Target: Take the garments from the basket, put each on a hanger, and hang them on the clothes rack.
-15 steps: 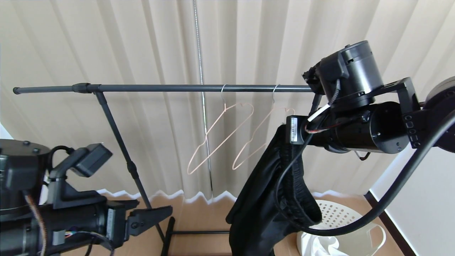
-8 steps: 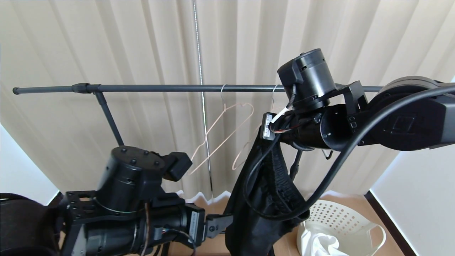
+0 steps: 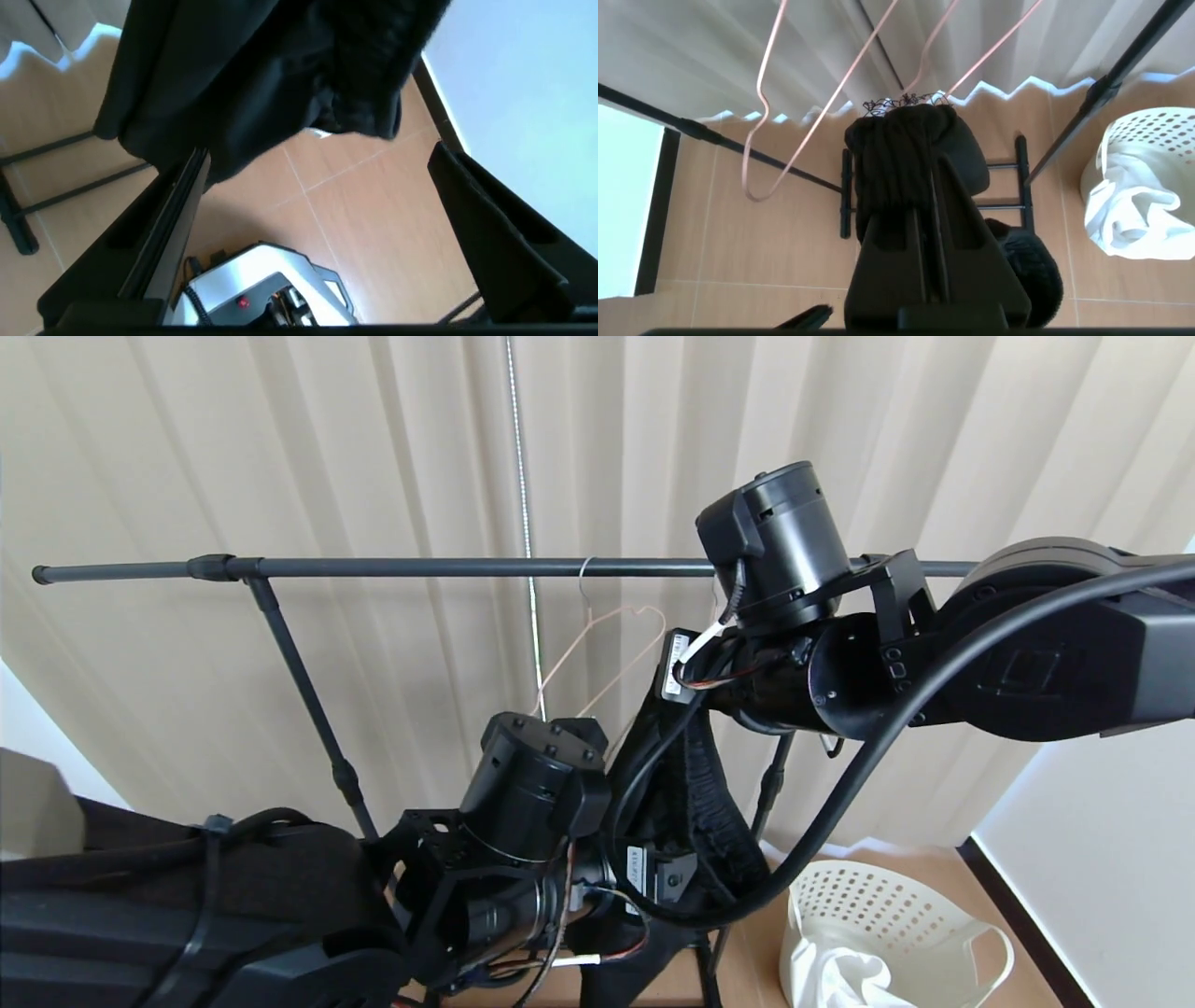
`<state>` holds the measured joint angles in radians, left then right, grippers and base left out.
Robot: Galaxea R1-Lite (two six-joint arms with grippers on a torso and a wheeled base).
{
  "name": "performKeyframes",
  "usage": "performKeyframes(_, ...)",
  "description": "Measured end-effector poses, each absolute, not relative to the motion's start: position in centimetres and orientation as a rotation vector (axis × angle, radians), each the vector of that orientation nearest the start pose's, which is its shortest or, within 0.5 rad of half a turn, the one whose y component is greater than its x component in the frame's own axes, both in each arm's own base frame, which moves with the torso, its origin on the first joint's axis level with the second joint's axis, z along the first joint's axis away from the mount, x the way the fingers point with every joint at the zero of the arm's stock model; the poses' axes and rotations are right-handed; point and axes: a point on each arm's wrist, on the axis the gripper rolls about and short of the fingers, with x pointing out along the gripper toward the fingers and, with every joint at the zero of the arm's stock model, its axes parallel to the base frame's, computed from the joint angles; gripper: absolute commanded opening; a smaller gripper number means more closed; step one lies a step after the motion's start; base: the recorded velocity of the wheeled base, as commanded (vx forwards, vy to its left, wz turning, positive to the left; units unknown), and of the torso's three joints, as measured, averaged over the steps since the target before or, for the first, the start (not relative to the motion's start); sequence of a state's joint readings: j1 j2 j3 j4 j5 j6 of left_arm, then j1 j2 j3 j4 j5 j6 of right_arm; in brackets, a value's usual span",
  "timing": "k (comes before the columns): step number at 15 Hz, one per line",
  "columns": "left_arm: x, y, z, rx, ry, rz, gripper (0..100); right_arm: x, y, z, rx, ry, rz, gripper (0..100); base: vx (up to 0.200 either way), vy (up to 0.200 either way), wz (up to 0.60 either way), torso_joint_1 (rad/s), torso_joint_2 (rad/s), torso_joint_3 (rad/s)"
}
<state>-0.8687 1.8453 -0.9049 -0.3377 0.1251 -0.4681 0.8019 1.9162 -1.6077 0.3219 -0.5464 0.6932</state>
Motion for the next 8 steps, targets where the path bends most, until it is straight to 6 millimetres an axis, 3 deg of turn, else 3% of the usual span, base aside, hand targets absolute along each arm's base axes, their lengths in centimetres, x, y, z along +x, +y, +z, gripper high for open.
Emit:
performKeyframes(5,23.7,-28.0,12.4,-0.151,0.631,-0.498,100,25.0,26.7,24.3,0.269,0.524,0.055,0,0.000,0.000,0.00,0.000,0.00,0.000)
performKeyframes(8,25.1,-29.2,11.0,-0.118,0.602,-0.396,100,24.1,26.2,24.4,0.270,0.526,0.051,0,0.000,0.000,0.00,0.000,0.00,0.000)
